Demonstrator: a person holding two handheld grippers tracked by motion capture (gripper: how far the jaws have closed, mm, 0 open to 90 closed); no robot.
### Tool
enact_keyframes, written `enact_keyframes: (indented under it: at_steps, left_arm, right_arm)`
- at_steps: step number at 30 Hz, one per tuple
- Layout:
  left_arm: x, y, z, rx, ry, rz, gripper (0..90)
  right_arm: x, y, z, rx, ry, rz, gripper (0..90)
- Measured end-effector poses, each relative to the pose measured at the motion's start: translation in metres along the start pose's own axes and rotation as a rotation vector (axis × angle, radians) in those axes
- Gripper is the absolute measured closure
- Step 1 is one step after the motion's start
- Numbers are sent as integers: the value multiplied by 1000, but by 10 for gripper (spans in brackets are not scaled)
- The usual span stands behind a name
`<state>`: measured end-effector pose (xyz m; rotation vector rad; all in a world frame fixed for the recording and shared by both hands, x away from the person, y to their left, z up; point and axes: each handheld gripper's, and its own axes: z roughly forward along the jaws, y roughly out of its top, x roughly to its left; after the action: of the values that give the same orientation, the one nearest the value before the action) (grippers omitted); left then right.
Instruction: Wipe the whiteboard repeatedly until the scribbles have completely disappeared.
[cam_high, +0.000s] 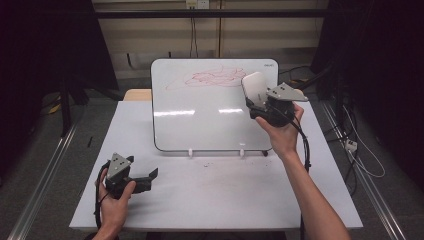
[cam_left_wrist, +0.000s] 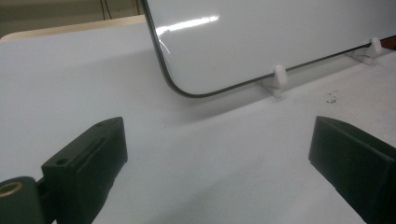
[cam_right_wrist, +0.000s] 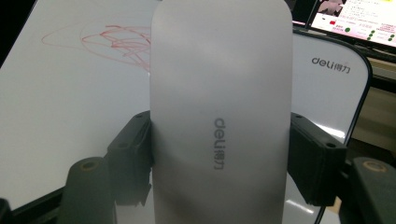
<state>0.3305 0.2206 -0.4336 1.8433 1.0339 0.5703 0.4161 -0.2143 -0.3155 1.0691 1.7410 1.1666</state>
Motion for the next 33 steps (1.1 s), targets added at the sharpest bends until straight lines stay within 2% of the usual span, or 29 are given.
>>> enact_keyframes:
  at_steps: [15, 24, 27, 29, 33]
  left_arm:
    - [0, -2, -3, 1, 11, -7, 44]
    - [-1, -1, -2, 3, 7, -5, 44]
    - [0, -2, -3, 3, 1, -10, 44]
    - [0, -2, -3, 3, -2, -9, 44]
    - [0, -1, -3, 3, -2, -3, 44]
  right_arm:
    - [1, 18, 26, 17, -29, -38, 314]
    - [3, 25, 40, 27, -18, -37, 315]
    - [4, 26, 45, 36, -16, -49, 315]
    - [6, 27, 48, 51, -18, -80, 315]
    - [4, 28, 52, 61, -25, -74, 315]
